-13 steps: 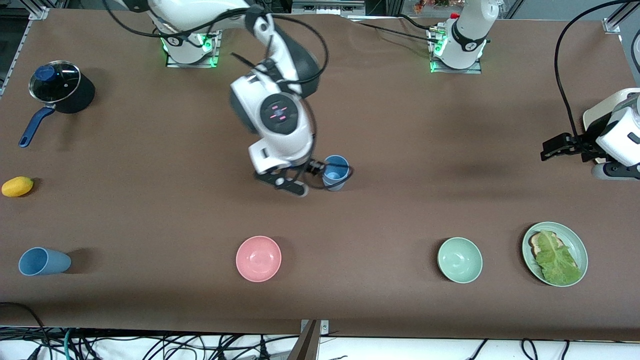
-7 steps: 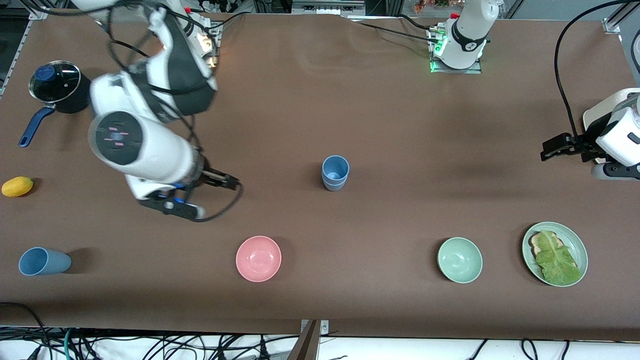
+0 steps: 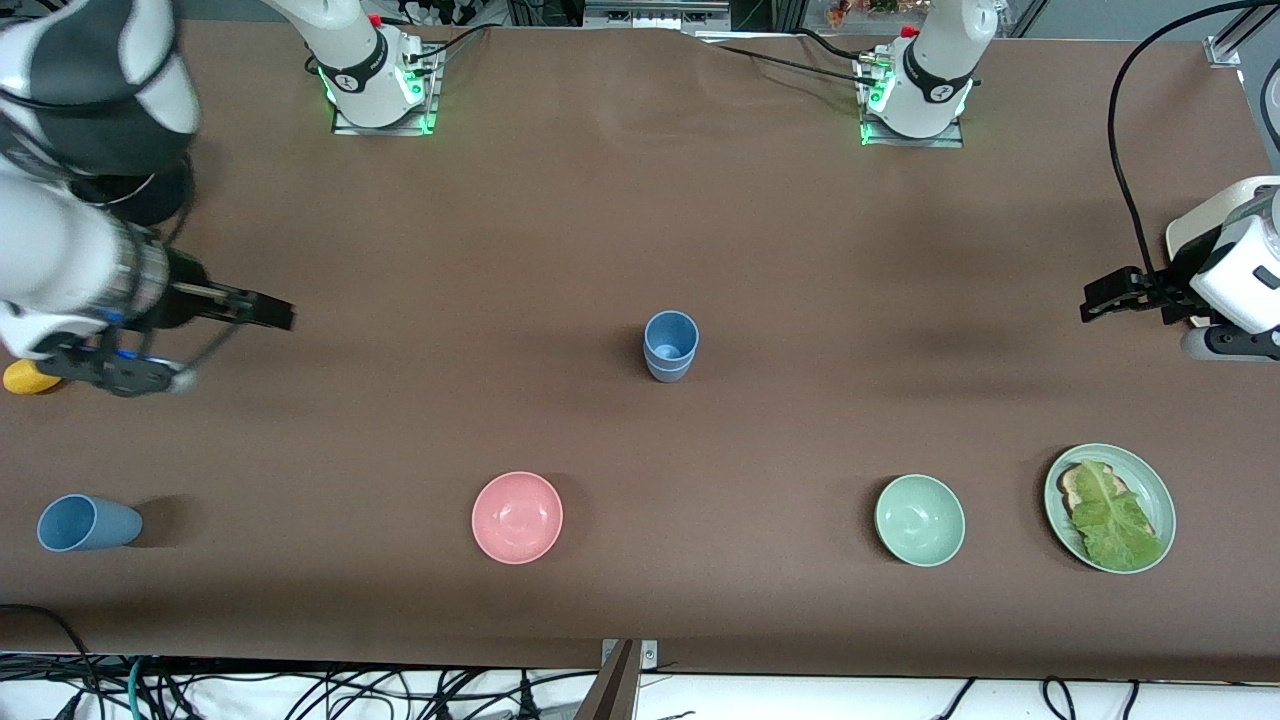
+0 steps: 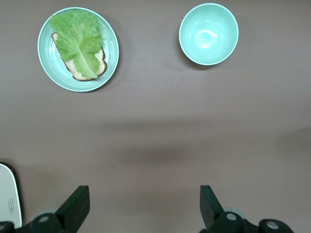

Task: Stack blue cups with both arms
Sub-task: 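Open the right gripper and raise it away from the stacked cups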

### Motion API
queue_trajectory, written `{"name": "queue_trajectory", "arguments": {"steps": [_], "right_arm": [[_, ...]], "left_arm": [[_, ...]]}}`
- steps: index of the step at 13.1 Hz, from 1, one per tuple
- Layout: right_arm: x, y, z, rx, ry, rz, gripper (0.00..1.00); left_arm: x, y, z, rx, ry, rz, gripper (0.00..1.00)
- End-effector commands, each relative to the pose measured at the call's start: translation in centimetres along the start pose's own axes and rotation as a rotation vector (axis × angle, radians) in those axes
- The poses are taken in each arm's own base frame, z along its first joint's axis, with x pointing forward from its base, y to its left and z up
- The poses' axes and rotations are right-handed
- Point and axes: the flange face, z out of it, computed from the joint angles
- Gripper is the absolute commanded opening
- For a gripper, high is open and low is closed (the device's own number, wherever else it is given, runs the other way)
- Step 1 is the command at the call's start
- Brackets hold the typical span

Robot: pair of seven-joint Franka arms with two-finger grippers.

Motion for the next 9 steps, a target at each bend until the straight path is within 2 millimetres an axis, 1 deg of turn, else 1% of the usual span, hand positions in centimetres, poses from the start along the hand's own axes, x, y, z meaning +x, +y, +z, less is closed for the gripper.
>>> {"name": "queue_trajectory", "arguments": {"steps": [1,2,5,7,9], "right_arm": [[-4.1,5.4,-0.2,0.054,0.034,-0.012,1.00],[-4.4,6.2,-0.4,0.049,0.035,-0.021,1.00],[-4.6,7.2,-0.8,-0.025,0.024,-0.040,1.00],[-4.2,7.1,-1.0,-0.026,0.033,-0.040,1.00],[-3.8,6.4,-1.4,-0.025,0.047,-0.043,1.00]], "left_arm": [[-0.1,0.0,0.0,-0.017,0.005,0.017,1.00],[-0.1,-0.3,-0.1,-0.019,0.007,0.012,1.00],[-0.1,-0.3,-0.2,-0.019,0.008,0.012,1.00],[-0.1,-0.3,-0.2,-0.019,0.007,0.012,1.00],[-0.1,-0.3,-0.1,-0.019,0.005,0.012,1.00]]}}
